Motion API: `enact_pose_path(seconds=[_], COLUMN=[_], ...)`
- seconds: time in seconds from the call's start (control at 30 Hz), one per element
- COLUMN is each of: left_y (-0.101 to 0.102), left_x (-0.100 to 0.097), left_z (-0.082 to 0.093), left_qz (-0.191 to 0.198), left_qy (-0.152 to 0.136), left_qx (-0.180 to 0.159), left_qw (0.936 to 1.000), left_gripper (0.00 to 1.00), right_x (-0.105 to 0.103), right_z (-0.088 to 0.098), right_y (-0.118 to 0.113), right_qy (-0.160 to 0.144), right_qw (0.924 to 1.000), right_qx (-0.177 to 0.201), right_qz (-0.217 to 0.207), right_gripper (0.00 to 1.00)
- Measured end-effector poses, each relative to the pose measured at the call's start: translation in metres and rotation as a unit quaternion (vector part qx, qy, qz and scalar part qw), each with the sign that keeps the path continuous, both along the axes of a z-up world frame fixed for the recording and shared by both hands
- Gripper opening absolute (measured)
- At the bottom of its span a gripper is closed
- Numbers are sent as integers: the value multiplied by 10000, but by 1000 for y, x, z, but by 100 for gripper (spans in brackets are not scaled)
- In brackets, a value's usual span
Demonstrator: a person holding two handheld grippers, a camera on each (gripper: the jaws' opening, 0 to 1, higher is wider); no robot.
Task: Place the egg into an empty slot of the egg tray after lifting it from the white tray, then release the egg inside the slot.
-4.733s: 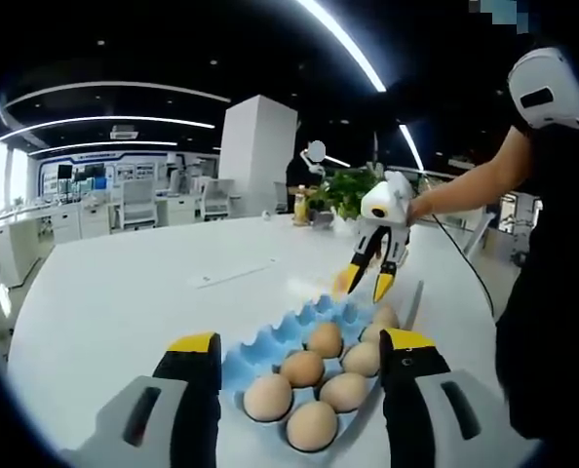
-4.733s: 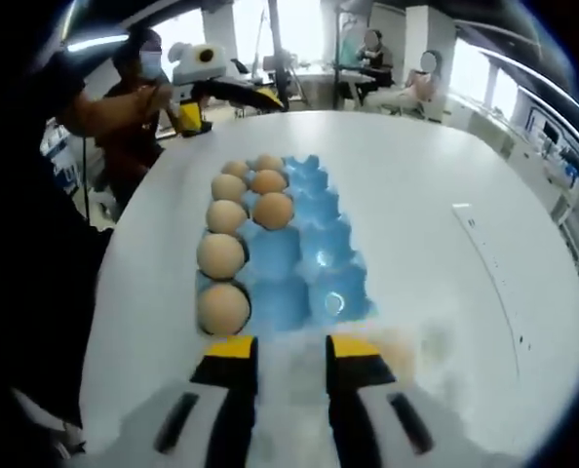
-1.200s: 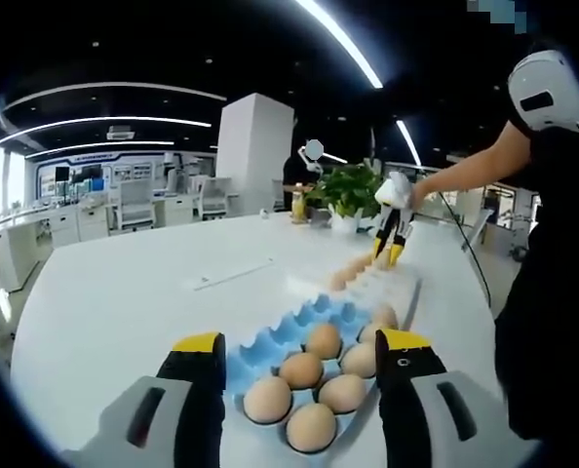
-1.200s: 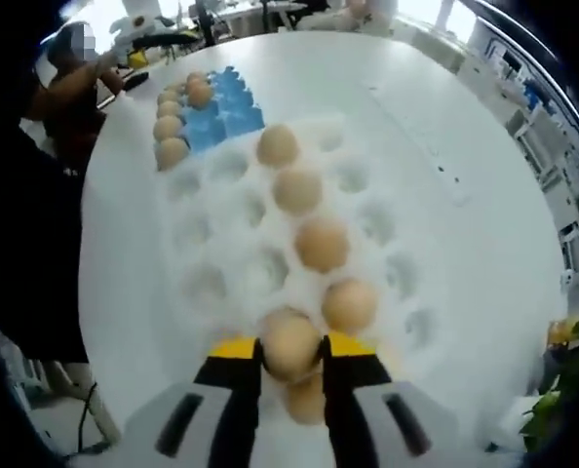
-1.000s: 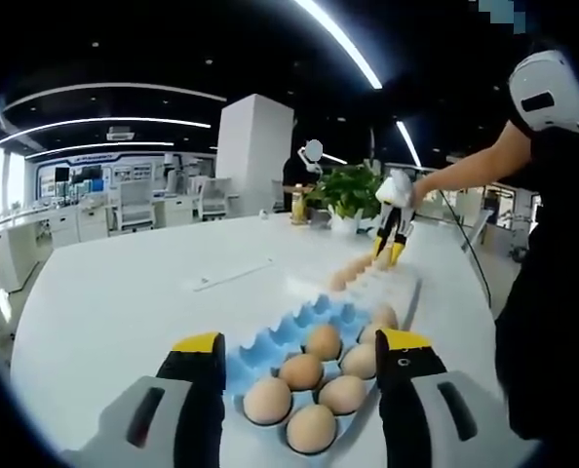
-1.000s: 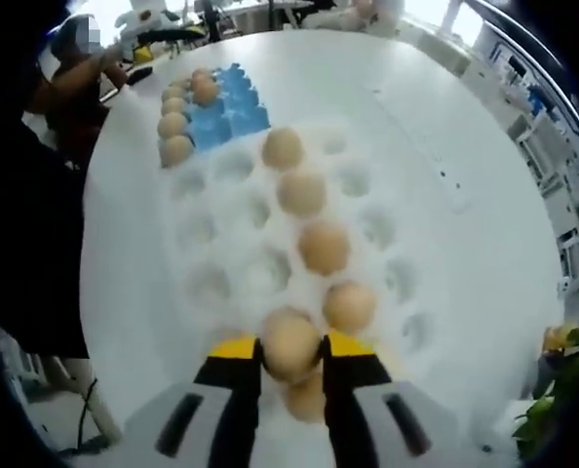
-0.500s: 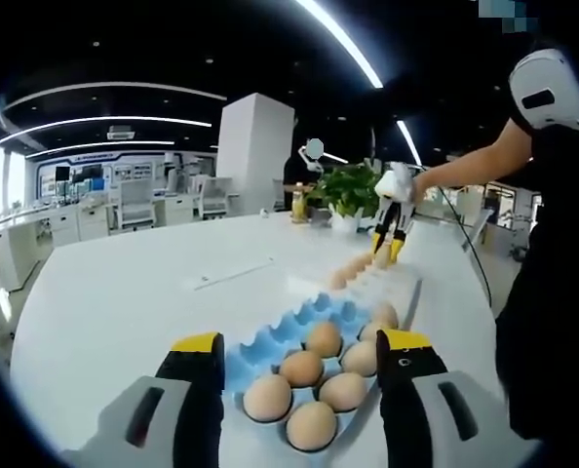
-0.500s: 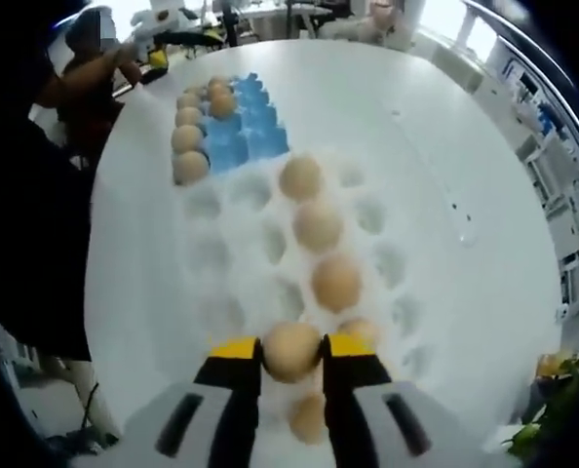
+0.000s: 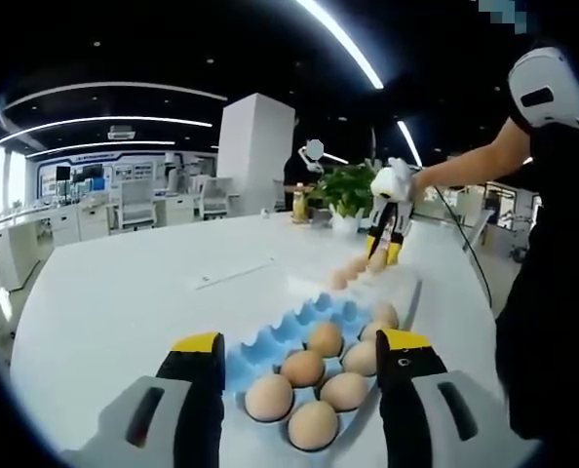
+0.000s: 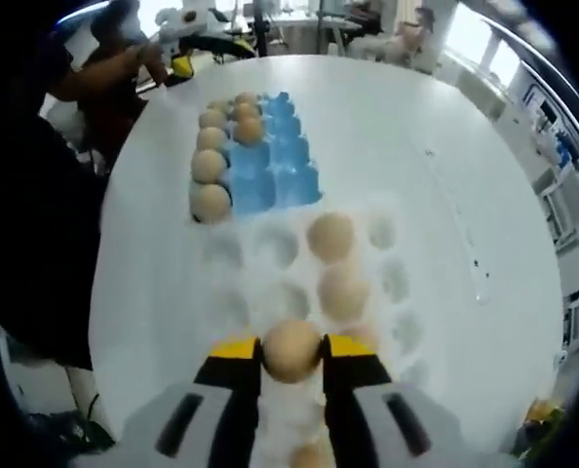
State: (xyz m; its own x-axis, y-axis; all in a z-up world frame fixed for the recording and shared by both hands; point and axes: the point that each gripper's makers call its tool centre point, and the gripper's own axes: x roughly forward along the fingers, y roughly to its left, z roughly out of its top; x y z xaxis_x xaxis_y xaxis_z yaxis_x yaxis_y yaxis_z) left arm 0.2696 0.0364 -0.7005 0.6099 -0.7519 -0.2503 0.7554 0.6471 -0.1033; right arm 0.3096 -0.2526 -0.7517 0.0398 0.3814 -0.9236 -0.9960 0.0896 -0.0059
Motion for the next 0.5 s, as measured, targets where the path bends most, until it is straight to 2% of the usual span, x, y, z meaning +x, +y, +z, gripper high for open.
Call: enact_pose_path(seconds=[0.17,0.5], left_y=[0,2], left_x=[-1,0], left_z=[-1,-2], left_qz=[-12,16], left_qy=[45,25], left_qx=[0,-5], left_qw=[10000,10000], left_gripper=[63,63], right_x=[1,-4], right_z=[3,0], right_y=[24,52], right_qy=[1,91], right_qw=[9997,9985], right_qx=[215,324], right_qz=[133,436], right_gripper=[24,24])
